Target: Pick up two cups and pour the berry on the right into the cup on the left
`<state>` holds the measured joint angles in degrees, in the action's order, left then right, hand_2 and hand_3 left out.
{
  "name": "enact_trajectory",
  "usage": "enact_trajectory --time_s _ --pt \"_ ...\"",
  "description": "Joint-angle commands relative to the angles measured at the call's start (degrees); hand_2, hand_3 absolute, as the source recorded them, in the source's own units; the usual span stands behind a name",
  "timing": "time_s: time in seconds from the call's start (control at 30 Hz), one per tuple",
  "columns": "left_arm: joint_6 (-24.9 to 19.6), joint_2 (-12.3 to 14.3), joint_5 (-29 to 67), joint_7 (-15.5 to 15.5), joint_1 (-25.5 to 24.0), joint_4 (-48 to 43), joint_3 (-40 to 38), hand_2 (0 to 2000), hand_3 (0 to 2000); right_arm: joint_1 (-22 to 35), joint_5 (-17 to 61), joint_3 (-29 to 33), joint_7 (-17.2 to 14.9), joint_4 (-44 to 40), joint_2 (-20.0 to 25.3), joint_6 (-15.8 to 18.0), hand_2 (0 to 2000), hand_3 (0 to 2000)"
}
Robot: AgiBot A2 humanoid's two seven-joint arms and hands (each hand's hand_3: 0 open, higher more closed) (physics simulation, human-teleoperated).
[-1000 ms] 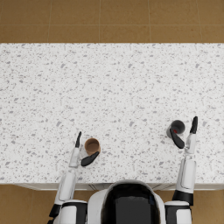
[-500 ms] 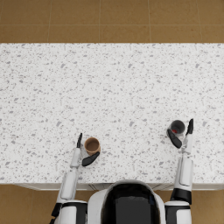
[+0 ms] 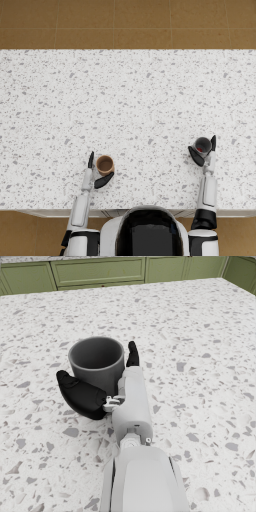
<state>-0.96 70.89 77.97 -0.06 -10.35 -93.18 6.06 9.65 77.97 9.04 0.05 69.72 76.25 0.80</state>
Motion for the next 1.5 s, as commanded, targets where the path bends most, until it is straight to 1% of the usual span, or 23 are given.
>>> enact_trajectory --time_s 0.03,0.13,0.17,0.2,0.23,0.27,0.33,0.37,0.4,0.5,0.57,0.6,0.63,0.73,0.77,0.83,0.97,1.03,1.17,1.37,1.5 --pt "0.1 0.6 0.0 0.0 1.4 0.6 0.5 0 0 1.6 0.0 0.1 0.0 -1.5 0.0 0.3 0 0" --pt "0.2 1.2 0.0 0.0 2.3 1.9 1.5 0 0 1.8 0.0 0.6 0.1 -1.4 0.1 0.9 0 0" --pt "0.4 1.3 0.0 0.0 2.2 1.5 1.3 1361 327 2.1 0.0 0.9 0.1 -1.6 0.2 0.9 1361 327" --pt "0.3 1.4 0.0 -0.1 2.5 1.9 1.3 2000 653 2.2 0.0 1.2 0.0 -1.5 0.2 2.4 2000 653" --pt "0.6 1.5 0.0 -0.1 2.5 1.9 1.3 2000 980 1.8 0.0 1.2 0.0 -0.6 0.3 3.8 2000 980" --pt "0.9 1.6 0.0 -0.1 2.8 2.3 1.5 2000 1280 1.8 0.0 1.2 0.0 0.0 0.4 4.4 2000 1280" --pt "1.3 1.8 0.1 -0.1 3.1 2.6 2.1 2000 1280 1.6 0.0 1.3 0.2 1.6 0.6 3.3 2000 1280" --pt "1.5 1.8 0.1 -0.2 3.0 1.2 2.2 2000 1280 1.9 0.0 1.6 0.3 1.5 0.7 3.0 2000 1280" --pt "1.3 1.9 0.1 -0.2 3.0 -1.4 2.2 2000 1280 1.5 0.0 1.7 0.3 3.9 0.8 2.8 2000 1280" --pt "0.4 3.0 0.0 -0.1 4.8 -5.9 2.8 2000 1280 0.7 0.0 0.5 0.3 11.0 1.1 2.5 2000 1280" --pt "0.1 4.4 0.0 0.0 6.9 -7.1 4.5 2000 1280 -0.3 0.0 -1.0 0.3 17.7 1.4 2.7 2000 1280" --pt "-0.1 5.1 0.0 0.0 7.9 -7.2 4.8 2000 1280 -0.2 0.0 -2.2 0.3 19.0 1.5 2.7 2000 1280" --pt "-0.2 5.8 0.0 0.0 8.9 -7.2 5.6 2000 1280 -0.6 0.0 -3.7 0.3 22.1 1.6 2.8 2000 1280" --pt "-0.4 7.6 0.0 0.0 11.6 -6.5 7.8 2000 1280 0.0 0.0 -6.3 0.3 27.0 1.8 3.0 2000 1280" --pt "-0.4 8.1 1.8 0.0 12.3 -5.9 8.7 2000 1280 0.4 0.0 -7.1 0.4 27.9 1.9 3.1 2000 1280" --pt "-0.5 8.9 5.4 0.0 13.4 -5.8 9.4 2000 1280 1.1 3.6 -8.3 0.4 29.1 2.0 3.3 2000 1280" --pt "-0.7 10.6 12.7 0.0 15.8 -4.4 10.5 2000 1280 1.9 10.9 -8.7 0.3 31.4 2.5 3.5 2000 1280" --pt "-0.7 11.3 16.3 0.0 16.7 -3.8 11.1 2000 1280 1.8 14.5 -11.0 0.3 33.0 2.7 3.6 2000 1280" --pt "-0.8 13.6 23.1 0.0 20.2 -1.1 12.5 2000 1280 5.5 21.8 -12.4 0.3 33.6 3.7 3.8 2000 1280" --pt "-0.8 15.8 26.0 0.0 23.6 3.6 14.6 2000 1280 8.9 32.7 -15.0 0.3 34.6 5.1 4.1 2000 1280" --pt "-0.8 16.7 26.3 0.0 24.9 6.6 15.3 2000 1280 10.8 40.1 -16.0 0.3 34.7 6.0 4.3 2000 1280"
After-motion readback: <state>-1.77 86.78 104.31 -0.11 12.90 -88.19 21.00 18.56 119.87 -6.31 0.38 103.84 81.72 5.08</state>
